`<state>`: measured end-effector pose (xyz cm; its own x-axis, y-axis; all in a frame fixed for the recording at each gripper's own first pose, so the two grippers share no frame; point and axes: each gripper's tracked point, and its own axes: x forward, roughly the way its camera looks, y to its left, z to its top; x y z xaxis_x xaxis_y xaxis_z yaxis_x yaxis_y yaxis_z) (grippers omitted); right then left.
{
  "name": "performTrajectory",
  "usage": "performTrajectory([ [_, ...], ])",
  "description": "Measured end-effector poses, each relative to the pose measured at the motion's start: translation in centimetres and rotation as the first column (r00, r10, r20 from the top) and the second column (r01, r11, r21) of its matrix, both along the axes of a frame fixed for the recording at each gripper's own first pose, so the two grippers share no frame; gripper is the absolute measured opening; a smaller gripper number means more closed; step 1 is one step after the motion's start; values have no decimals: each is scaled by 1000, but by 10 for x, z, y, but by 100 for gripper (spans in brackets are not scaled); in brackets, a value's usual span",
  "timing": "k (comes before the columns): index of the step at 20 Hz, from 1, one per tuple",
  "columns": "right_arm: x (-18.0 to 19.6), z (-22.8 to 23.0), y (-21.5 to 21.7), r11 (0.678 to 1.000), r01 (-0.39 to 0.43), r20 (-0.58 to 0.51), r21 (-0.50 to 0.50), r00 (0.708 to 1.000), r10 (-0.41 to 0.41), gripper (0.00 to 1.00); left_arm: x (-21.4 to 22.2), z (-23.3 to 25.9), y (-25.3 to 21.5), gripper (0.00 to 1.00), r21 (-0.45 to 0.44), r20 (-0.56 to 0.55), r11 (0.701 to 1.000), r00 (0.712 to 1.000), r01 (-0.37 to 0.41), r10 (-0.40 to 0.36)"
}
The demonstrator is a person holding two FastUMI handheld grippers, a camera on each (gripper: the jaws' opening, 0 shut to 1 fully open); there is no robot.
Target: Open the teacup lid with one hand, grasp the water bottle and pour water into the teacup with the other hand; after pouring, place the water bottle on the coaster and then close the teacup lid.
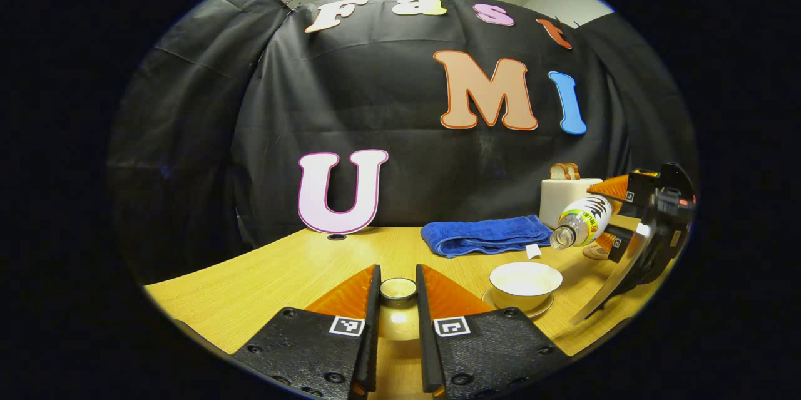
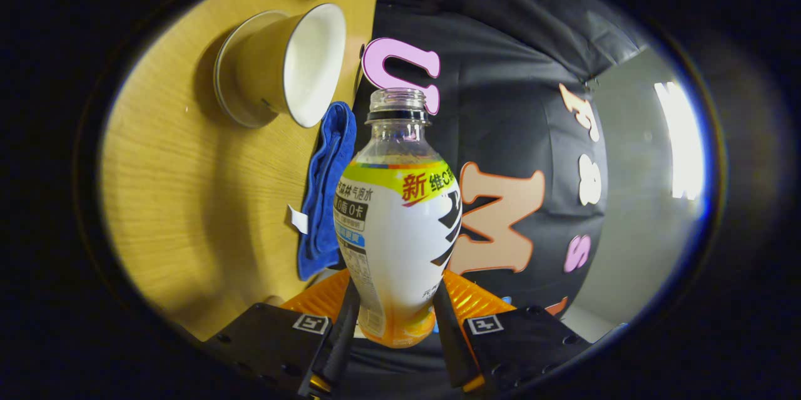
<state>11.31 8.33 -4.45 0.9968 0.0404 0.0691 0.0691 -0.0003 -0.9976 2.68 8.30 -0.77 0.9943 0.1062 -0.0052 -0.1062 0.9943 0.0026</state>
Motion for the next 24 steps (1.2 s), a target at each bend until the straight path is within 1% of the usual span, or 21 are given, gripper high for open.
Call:
performTrajectory([
  [1,-1,-2,0,996,8,-37,88,999,-4,63,0,0,0,25,0,0,1000,1000,0,0],
  [2,-2,-3,0,984,18,-69,178,998,-5,63,0,0,0,25,0,0,1000,1000,0,0],
  [3,-3,-4,-4,962,34,-105,270,994,-5,63,0,0,0,25,0,0,1000,1000,0,0],
  [4,-6,-7,-3,930,49,-145,365,989,5,63,0,0,-1,26,0,0,1000,1000,0,0],
  [5,-6,-9,-2,887,62,-170,457,985,19,63,0,0,0,24,0,0,1000,1000,0,0],
  [6,-5,-8,-4,841,75,-188,535,982,32,64,0,0,0,26,0,0,1000,1000,0,0],
  [7,-6,-5,-6,790,89,-200,606,979,44,65,0,0,0,26,0,0,1000,1000,0,0],
  [8,-5,-2,-9,733,98,-210,673,976,62,63,1,0,0,25,0,0,1000,1000,0,0],
  [11,-3,14,-15,539,125,-206,833,974,93,63,1,0,-1,25,0,1,1000,1000,0,0],
  [12,-2,21,-19,476,127,-194,870,977,94,63,0,-1,0,25,0,1,1000,1000,0,0],
  [14,-4,24,-26,341,135,-180,930,978,101,67,0,0,0,25,0,1,1000,1000,-1,1],
  [15,-1,24,-30,272,142,-175,952,979,105,63,0,0,0,26,0,1,1000,1000,-1,1],
  [16,1,23,-34,208,151,-176,966,979,105,64,0,-1,0,25,0,1,1000,1000,-1,1],
  [17,3,22,-38,156,158,-175,975,979,103,66,0,0,0,25,0,1,1000,1000,-1,1],
  [18,5,23,-43,116,158,-169,981,981,93,67,0,-1,-1,25,0,0,1000,1000,-1,1],
  [19,5,24,-47,85,160,-167,983,982,83,66,0,0,-1,25,0,1,1000,1000,-1,1],
  [20,5,23,-50,63,161,-165,985,984,73,65,0,-1,0,26,0,0,1000,1000,-1,1],
  [22,7,18,-67,28,171,-172,985,984,46,65,0,-1,0,26,0,1,1000,1000,0,0],
  [24,13,2,-79,6,186,-186,982,982,20,65,0,0,0,26,0,1,1000,1000,0,0],
])
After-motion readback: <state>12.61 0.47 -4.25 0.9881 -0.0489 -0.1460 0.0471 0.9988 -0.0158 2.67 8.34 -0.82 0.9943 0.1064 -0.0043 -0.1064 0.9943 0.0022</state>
